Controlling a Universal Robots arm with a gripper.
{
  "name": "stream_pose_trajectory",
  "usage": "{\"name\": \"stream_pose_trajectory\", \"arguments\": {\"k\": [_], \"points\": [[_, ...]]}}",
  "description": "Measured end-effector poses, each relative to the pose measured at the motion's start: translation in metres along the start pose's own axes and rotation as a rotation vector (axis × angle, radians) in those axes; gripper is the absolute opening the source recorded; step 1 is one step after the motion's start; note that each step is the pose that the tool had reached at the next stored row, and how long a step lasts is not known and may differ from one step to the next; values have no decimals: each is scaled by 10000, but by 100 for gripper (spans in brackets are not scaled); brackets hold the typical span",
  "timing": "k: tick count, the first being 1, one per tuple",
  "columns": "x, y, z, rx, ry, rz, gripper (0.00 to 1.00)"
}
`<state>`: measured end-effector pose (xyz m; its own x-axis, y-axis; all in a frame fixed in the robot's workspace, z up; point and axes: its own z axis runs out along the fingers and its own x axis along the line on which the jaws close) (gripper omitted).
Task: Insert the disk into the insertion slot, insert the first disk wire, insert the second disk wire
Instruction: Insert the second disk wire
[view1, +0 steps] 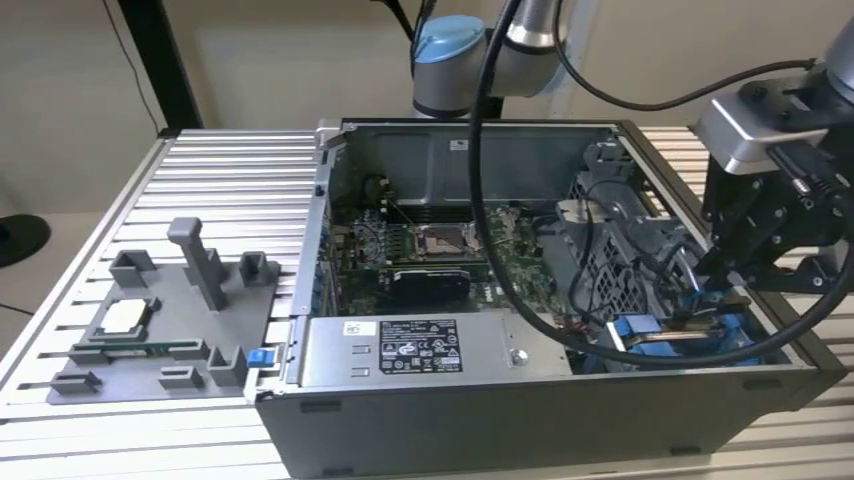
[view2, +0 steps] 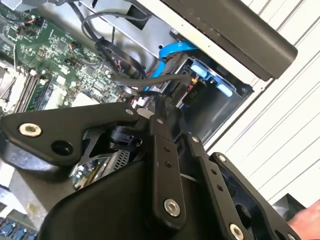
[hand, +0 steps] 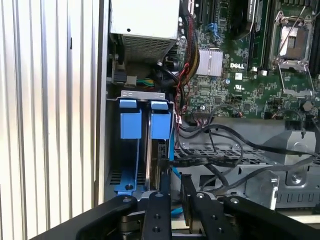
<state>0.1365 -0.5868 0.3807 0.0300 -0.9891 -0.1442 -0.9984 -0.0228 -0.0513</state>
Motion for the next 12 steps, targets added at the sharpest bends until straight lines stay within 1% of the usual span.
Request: {"name": "stream_pose_trajectory", "arguments": {"k": [2, 3, 4, 5, 9, 11, 12], "points": [[18, -16, -2, 2, 54, -3, 100], [21, -26, 1, 16, 96, -7, 100], [24, -38, 6, 54, 142, -15, 100], [27, -50, 11, 100, 172, -23, 100], [45, -98, 34, 312, 270, -57, 100], [57, -115, 46, 399, 317, -72, 100], [62, -124, 59, 420, 329, -75, 100]]}}
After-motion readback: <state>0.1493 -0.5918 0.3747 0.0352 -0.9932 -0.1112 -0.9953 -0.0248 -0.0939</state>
